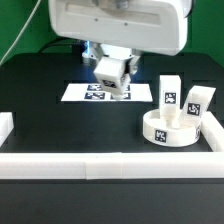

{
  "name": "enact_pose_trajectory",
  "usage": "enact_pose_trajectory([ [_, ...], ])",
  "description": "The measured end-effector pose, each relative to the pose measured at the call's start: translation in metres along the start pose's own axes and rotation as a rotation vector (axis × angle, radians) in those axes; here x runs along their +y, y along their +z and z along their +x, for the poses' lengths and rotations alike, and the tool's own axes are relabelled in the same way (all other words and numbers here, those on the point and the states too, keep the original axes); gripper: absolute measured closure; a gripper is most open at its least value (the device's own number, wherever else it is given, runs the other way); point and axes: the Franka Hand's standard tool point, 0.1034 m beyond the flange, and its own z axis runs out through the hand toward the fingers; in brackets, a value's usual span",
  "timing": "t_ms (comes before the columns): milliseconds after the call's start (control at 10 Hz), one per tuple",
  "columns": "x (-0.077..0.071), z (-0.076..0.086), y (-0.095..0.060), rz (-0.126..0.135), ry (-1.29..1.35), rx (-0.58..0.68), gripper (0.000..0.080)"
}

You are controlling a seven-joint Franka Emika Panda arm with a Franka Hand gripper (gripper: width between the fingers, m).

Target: Assemble stool

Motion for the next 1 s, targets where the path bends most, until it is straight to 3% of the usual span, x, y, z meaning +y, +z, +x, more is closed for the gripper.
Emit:
enact_pose_trajectory([
  [200,-0.021,0.007,-0.011,0.036,-0.018,0.13,0.0466],
  [300,-0.026,0.01,-0.009,0.061,-0.021,0.221,0.0466],
  [500,-0.037,0.009,-0.007,0.091,-0.025,0.332,0.0466],
  [700,-0.058,0.001,-0.007,0.134,-0.038,0.441,0.0466],
  [1000,-0.053,0.001,-0.004,0.123,-0.038,0.418,0.0466],
])
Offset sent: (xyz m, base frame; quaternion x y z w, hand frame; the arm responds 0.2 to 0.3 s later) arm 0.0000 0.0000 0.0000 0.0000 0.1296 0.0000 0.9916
